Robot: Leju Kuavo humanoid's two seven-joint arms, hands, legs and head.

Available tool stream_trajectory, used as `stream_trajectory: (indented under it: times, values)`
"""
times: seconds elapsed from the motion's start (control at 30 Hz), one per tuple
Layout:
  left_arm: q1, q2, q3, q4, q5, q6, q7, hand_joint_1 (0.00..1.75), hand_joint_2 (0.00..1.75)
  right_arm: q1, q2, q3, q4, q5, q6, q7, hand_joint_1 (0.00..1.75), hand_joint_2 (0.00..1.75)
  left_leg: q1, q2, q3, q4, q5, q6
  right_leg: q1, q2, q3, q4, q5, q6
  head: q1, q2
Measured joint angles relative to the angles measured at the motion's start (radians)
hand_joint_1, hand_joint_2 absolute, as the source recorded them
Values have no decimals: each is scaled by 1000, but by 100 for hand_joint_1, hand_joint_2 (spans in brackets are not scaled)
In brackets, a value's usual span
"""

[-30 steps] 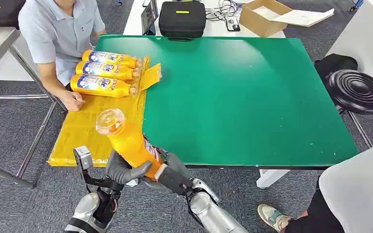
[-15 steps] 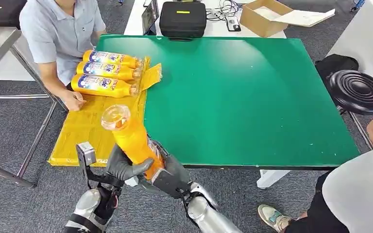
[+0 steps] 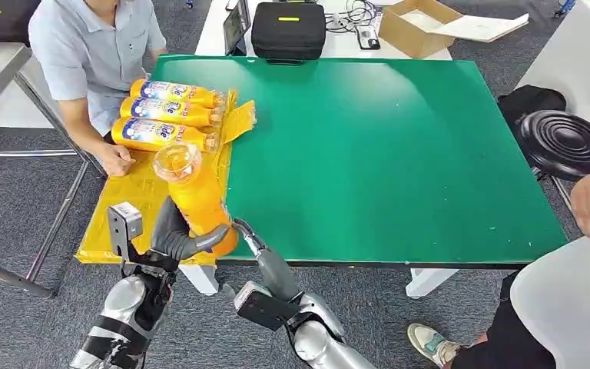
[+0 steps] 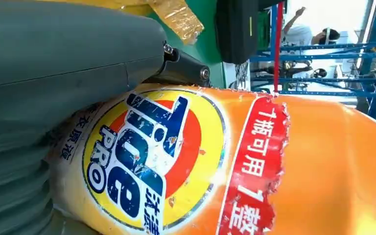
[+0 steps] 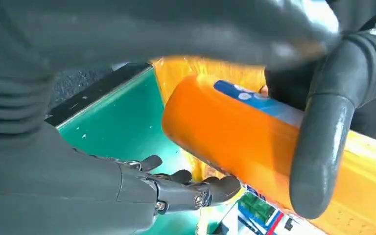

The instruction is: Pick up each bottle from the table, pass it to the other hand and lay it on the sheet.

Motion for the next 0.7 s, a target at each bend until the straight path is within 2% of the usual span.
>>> stream_trajectory:
  times: [0.17,0.47,0.63,0.7]
  values:
    - [-7,5,0,0,-1,3,0,175,175,1,-3,5,-7,0,-2,0,0,0,0,0,0,0,0,0,0,0,0,0,0,0,0,0]
    - [-58,9,61,3,72,109,64,175,175,0,-6,19,-4,-64,-56,0,0,0,0,0,0,0,0,0,0,0,0,0,0,0,0,0]
    - [-102,11,65,32,-186,329,29,175,175,-1,-6,21,8,-73,-74,0,0,0,0,-1,0,0,0,0,0,0,0,0,0,0,0,0]
    - [-170,25,34,140,-458,550,53,175,175,-3,-3,29,15,-79,-74,0,0,0,0,-3,0,0,1,0,0,-1,0,0,0,0,1,0]
